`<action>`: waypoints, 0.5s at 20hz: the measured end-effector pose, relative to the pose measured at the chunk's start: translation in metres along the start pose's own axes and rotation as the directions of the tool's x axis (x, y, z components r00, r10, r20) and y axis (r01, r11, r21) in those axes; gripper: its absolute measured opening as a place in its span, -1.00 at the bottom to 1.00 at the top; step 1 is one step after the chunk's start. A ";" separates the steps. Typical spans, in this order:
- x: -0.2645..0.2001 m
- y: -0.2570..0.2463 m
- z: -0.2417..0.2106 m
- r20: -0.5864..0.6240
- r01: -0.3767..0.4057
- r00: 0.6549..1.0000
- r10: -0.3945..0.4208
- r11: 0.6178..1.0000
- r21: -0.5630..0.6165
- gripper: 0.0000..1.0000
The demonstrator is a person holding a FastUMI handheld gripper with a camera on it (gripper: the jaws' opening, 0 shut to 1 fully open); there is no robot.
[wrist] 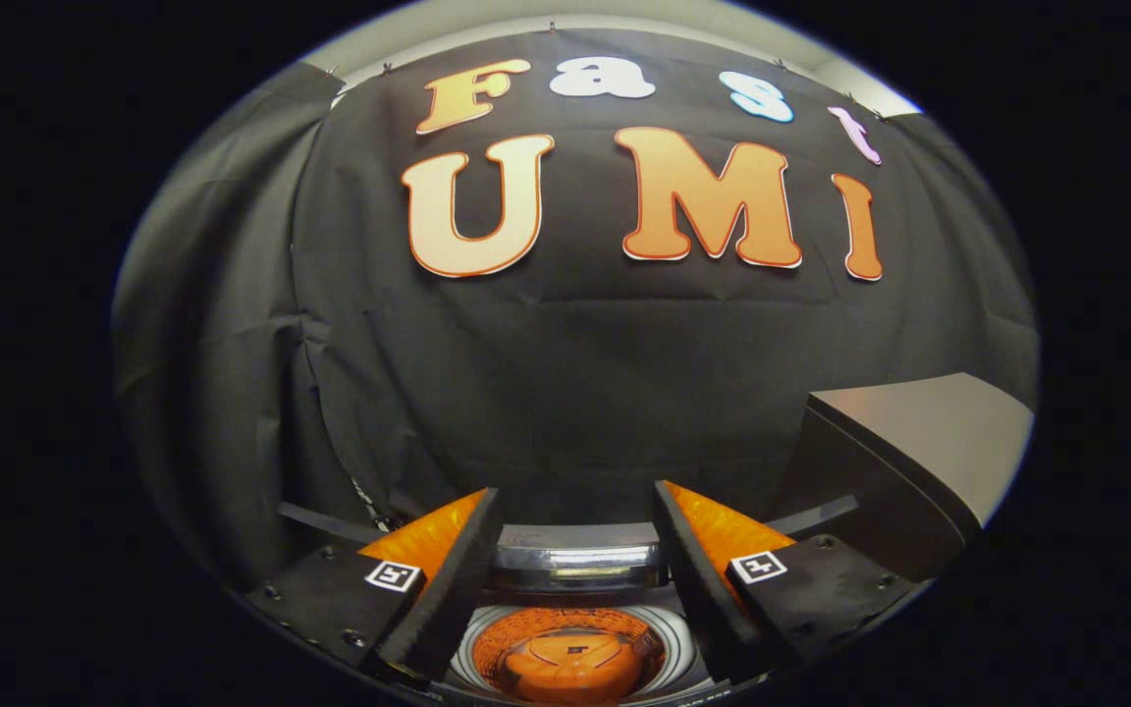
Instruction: Put the clothes into the washing machine and then close the washing machine lid.
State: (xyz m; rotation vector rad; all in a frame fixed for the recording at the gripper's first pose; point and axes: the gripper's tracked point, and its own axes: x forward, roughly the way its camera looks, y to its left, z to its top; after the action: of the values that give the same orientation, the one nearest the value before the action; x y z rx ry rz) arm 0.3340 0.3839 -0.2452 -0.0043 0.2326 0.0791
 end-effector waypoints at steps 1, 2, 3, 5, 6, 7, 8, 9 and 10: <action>-0.001 0.000 -0.001 0.012 -0.007 1.000 0.008 1.000 -0.005 0.98; -0.003 0.000 -0.003 0.022 -0.012 1.000 0.012 1.000 -0.008 0.98; -0.004 0.000 -0.003 0.037 -0.013 0.999 0.013 1.000 -0.005 0.98; -0.011 0.001 -0.008 0.049 -0.015 0.999 0.015 1.000 -0.010 0.98; -0.013 0.001 -0.012 0.051 -0.016 0.999 0.016 1.000 -0.007 0.98; -0.013 0.001 -0.016 0.050 -0.022 0.998 0.022 1.000 -0.006 0.98; -0.015 0.001 -0.020 0.052 -0.022 0.998 0.023 1.000 -0.003 0.97; -0.013 -0.003 -0.032 0.034 -0.006 0.999 0.007 1.000 -0.002 0.97; -0.014 -0.007 -0.050 -0.009 0.000 1.000 0.000 1.000 -0.006 0.97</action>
State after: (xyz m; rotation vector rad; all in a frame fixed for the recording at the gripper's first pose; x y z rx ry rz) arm 0.3092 0.3748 -0.2904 -0.0103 0.2412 0.0799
